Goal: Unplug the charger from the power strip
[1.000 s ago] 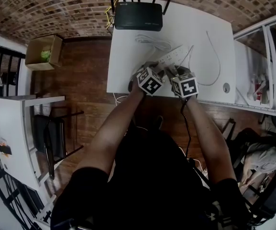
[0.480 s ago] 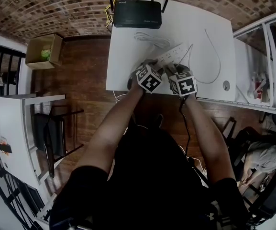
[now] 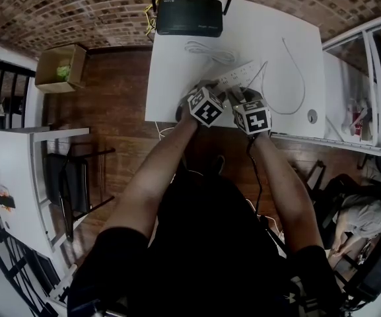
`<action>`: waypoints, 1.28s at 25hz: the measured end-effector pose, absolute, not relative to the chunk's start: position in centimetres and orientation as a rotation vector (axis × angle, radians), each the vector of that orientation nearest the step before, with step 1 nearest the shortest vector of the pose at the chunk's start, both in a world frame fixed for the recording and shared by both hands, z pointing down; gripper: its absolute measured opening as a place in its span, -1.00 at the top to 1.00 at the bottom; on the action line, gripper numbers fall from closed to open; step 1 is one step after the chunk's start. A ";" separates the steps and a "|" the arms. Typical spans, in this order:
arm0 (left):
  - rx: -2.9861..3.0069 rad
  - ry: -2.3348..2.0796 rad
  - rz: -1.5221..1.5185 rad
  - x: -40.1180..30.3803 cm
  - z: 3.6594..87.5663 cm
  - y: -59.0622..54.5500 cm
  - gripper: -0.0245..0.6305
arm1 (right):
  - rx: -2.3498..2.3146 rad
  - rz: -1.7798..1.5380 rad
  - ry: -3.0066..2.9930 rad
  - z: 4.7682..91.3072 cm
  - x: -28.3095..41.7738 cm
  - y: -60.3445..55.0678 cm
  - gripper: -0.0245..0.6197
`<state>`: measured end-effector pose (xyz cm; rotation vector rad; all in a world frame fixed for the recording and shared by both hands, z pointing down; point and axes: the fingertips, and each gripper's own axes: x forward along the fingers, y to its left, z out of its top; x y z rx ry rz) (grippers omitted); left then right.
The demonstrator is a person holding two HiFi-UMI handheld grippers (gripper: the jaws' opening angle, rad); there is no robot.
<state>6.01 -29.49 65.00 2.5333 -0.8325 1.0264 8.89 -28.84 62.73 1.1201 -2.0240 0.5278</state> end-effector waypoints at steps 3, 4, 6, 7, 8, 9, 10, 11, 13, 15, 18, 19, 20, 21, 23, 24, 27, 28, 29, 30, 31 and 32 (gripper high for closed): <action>2.530 -0.839 1.024 6.1 65.0 -29.5 0.46 | 1.108 0.416 -2.026 61.1 8.0 -28.7 0.49; 2.530 -0.842 1.023 6.1 64.9 -29.5 0.46 | 1.114 0.429 -2.039 61.1 8.1 -28.7 0.49; 2.521 -0.852 1.023 5.9 65.0 -29.6 0.46 | 1.141 0.503 -2.063 61.4 8.9 -28.7 0.49; 2.514 -0.856 1.030 5.9 65.0 -29.5 0.46 | 1.157 0.546 -2.079 61.5 9.3 -28.6 0.49; 2.505 -0.860 1.043 5.9 65.0 -29.4 0.46 | 1.171 0.588 -2.103 61.2 9.5 -28.6 0.49; 2.495 -0.869 1.059 5.8 65.0 -29.4 0.46 | 1.181 0.631 -2.136 60.8 9.6 -28.5 0.49; 2.487 -0.883 1.075 5.7 64.9 -29.4 0.46 | 1.189 0.674 -2.171 60.3 9.7 -28.4 0.49; 2.484 -0.900 1.084 5.7 64.7 -29.3 0.46 | 1.197 0.716 -2.203 60.0 9.9 -28.3 0.49; 2.495 -0.927 1.079 5.6 64.1 -29.2 0.46 | 1.220 0.789 -2.256 59.2 10.3 -28.1 0.49; 2.505 -0.952 1.055 5.6 63.5 -29.1 0.46 | 1.248 0.853 -2.305 58.2 10.9 -27.9 0.49; 2.508 -0.974 1.004 5.7 62.5 -28.7 0.46 | 1.271 0.961 -2.356 57.5 12.1 -27.3 0.49; 2.506 -0.975 0.985 5.7 62.2 -28.5 0.46 | 1.280 0.988 -2.365 57.3 12.5 -27.1 0.49; 2.504 -0.977 0.967 5.8 62.0 -28.4 0.46 | 1.294 1.009 -2.369 57.2 13.1 -26.9 0.49; 2.501 -0.979 0.948 5.7 61.7 -28.2 0.46 | 1.314 1.026 -2.367 57.1 13.7 -26.7 0.49; 2.495 -0.984 0.914 5.7 61.2 -27.8 0.46 | 1.354 1.071 -2.362 57.1 14.9 -26.5 0.48; 2.494 -0.986 0.901 5.8 60.9 -27.6 0.47 | 1.375 1.099 -2.359 57.2 15.6 -26.4 0.48; 2.508 -0.979 0.893 6.0 60.4 -26.8 0.51 | 1.422 1.206 -2.360 57.6 17.3 -26.1 0.48; 2.515 -0.975 0.895 6.1 60.4 -26.4 0.52 | 1.435 1.238 -2.360 57.8 17.9 -26.0 0.48; 2.520 -0.970 0.895 6.2 60.3 -26.0 0.51 | 1.451 1.265 -2.356 58.0 18.5 -25.9 0.48; 2.523 -0.966 0.892 6.3 60.2 -25.6 0.51 | 1.468 1.289 -2.352 58.1 19.2 -25.9 0.48; 2.522 -0.962 0.887 6.4 60.1 -25.2 0.51 | 1.483 1.311 -2.348 58.3 20.0 -25.9 0.48; 2.521 -0.958 0.880 6.5 60.0 -24.8 0.51 | 1.497 1.334 -2.345 58.5 20.6 -25.8 0.48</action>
